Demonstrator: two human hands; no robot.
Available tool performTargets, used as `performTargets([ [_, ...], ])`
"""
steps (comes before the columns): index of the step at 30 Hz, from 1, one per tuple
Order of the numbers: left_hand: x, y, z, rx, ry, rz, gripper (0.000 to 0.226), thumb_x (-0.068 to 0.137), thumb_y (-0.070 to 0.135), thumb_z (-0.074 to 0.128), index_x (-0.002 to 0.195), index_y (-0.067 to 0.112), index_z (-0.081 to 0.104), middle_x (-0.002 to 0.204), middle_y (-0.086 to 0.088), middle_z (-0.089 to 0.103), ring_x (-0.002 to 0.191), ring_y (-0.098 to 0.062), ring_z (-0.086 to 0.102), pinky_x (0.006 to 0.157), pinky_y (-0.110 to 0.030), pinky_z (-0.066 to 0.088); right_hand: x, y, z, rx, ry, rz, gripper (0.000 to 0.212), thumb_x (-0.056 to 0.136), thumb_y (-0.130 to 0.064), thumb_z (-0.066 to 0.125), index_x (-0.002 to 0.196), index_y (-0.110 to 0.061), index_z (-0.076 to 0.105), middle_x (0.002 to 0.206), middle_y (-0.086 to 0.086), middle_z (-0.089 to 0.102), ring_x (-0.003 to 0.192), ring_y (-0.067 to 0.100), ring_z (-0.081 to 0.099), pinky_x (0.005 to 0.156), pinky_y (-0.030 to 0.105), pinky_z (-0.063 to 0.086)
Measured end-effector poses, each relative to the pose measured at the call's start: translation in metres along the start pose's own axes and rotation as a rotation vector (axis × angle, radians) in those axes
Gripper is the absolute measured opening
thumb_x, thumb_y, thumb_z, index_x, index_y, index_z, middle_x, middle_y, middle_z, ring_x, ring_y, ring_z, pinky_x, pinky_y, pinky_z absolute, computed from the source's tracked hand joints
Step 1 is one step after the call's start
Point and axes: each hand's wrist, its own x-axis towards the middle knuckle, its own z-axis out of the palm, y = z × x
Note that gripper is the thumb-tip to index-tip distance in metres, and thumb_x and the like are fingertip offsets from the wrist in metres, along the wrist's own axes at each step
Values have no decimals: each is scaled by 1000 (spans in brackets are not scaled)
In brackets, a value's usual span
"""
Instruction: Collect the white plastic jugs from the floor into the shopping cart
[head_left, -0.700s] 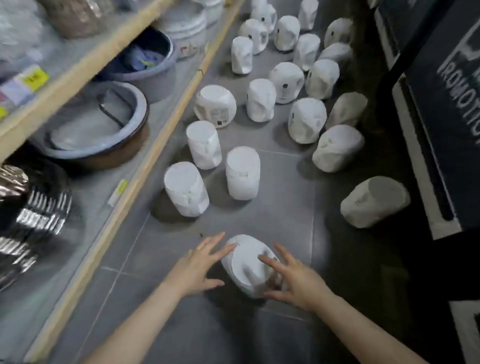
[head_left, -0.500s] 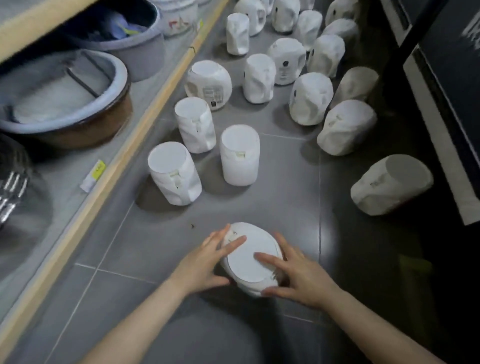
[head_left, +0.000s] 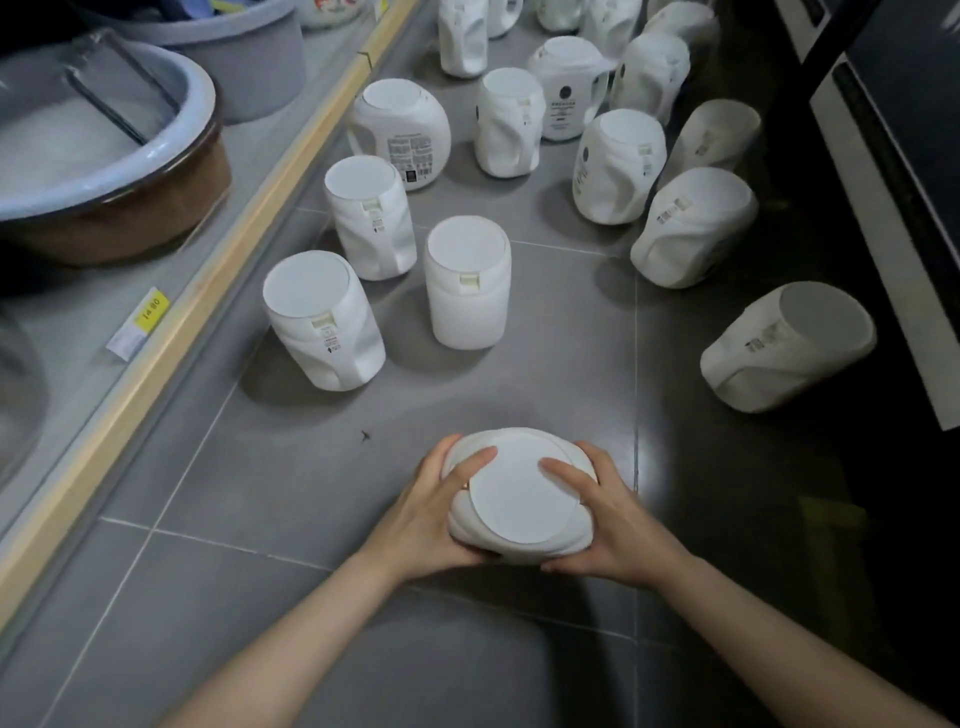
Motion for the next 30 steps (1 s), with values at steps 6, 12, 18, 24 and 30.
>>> performTargets([
  [6, 10, 20, -41, -127, -6, -90, 107, 52, 48, 87, 130, 68, 17, 137, 17, 22, 125, 15, 26, 105, -5, 23, 22, -25, -38, 89, -9, -20, 82, 68, -62, 71, 135, -53, 24, 137, -14, 19, 129, -6, 18, 104, 4, 21],
  [12, -1, 122, -179, -191, 167, -161, 96, 47, 60, 81, 128, 61, 31, 133, 29, 40, 123, 14, 36, 104, -10, 27, 50, -139, -158, 220, 7, -35, 75, 65, -64, 69, 130, -43, 37, 133, -14, 35, 126, -5, 29, 103, 9, 26],
  [18, -32, 263, -331, -452, 408, -246, 84, 53, 55, 76, 127, 45, 38, 135, 24, 43, 123, 8, 42, 102, -11, 32, 60, -292, -291, 367, 41, -55, 67, 62, -64, 71, 121, -55, 41, 128, -16, 47, 121, 9, 46, 104, 39, 40],
  [24, -101, 408, -453, -598, 559, -384, 77, 47, 50, 80, 117, 44, 48, 122, 15, 57, 109, 1, 56, 93, -17, 44, 43, -443, -414, 404, -125, -92, 69, 57, -70, 72, 118, -50, 47, 123, -18, 52, 118, 16, 51, 99, 49, 43],
  [30, -190, 526, -504, -587, 797, -493, 75, 44, 55, 75, 113, 52, 47, 116, 24, 56, 98, 15, 55, 87, -15, 47, 3, -561, -478, 393, -254, -235, 63, 55, -60, 72, 112, -45, 51, 119, -19, 56, 110, 3, 52, 95, 26, 42],
])
